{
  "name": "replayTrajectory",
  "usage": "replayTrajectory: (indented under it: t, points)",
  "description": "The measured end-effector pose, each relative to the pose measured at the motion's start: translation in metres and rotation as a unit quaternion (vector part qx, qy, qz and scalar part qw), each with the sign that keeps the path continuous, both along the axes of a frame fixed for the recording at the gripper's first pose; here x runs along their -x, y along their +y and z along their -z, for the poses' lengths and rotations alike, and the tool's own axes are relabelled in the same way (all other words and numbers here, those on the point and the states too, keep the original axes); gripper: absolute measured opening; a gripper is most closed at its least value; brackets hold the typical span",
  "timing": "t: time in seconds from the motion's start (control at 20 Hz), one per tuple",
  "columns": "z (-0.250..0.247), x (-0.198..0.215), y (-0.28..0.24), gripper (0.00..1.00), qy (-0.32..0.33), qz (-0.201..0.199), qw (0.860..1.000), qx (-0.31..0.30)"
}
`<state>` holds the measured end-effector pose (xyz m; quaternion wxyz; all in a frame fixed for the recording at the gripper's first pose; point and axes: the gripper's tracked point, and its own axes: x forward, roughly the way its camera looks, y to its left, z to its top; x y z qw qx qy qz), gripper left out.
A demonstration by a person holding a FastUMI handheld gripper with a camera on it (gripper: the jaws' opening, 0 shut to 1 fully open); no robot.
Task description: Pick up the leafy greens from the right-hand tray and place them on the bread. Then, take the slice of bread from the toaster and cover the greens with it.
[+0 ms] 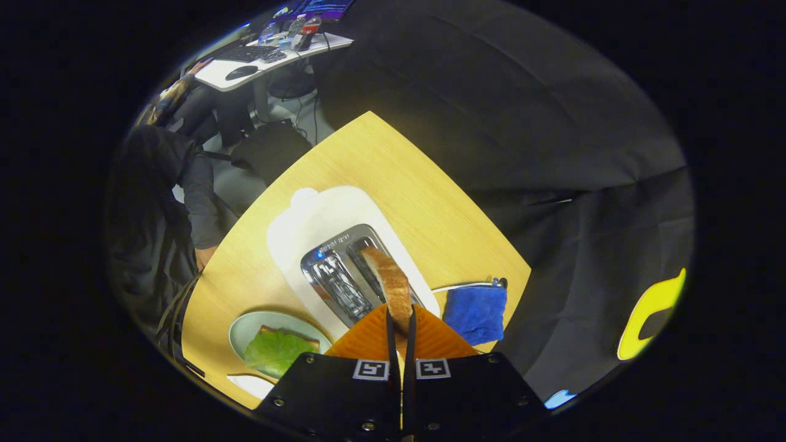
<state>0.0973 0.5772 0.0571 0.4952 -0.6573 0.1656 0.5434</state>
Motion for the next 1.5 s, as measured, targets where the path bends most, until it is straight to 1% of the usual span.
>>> replayTrajectory:
  t: [0.05,0.15,0.25,0.3,0.4,0.5,0.55,0.65,0.75,0.85,0.9,1.05,1.2,1.3,1.35,1.5]
  points:
    - [-0.01,0.0,-0.003,0.02,-0.01,-0.002,1.0,-0.017]
    - [-0.029,0.001,-0.027,0.02,-0.018,0.024,0.999,-0.031]
    - [-0.036,0.005,-0.055,0.02,-0.008,0.06,0.997,-0.038]
    - [-0.037,0.012,-0.071,0.02,0.011,0.08,0.996,-0.044]
    - [-0.033,0.02,-0.101,0.02,0.047,0.131,0.988,-0.059]
    - [-0.02,0.025,-0.132,0.02,0.083,0.19,0.976,-0.064]
    - [-0.012,0.029,-0.147,0.02,0.107,0.22,0.967,-0.066]
    - [0.005,0.044,-0.169,0.02,0.15,0.261,0.951,-0.071]
    - [0.028,0.072,-0.183,0.02,0.216,0.289,0.93,-0.072]
    - [0.052,0.084,-0.2,0.02,0.25,0.303,0.917,-0.063]
    - [0.062,0.083,-0.208,0.02,0.263,0.313,0.911,-0.063]
    - [0.087,0.079,-0.221,0.02,0.312,0.343,0.884,-0.059]
    - [0.098,0.078,-0.223,0.02,0.358,0.356,0.86,-0.07]
    - [0.097,0.08,-0.22,0.02,0.373,0.347,0.857,-0.079]
    - [0.098,0.081,-0.219,0.02,0.38,0.348,0.853,-0.079]
    - [0.109,0.075,-0.227,0.02,0.373,0.354,0.854,-0.071]
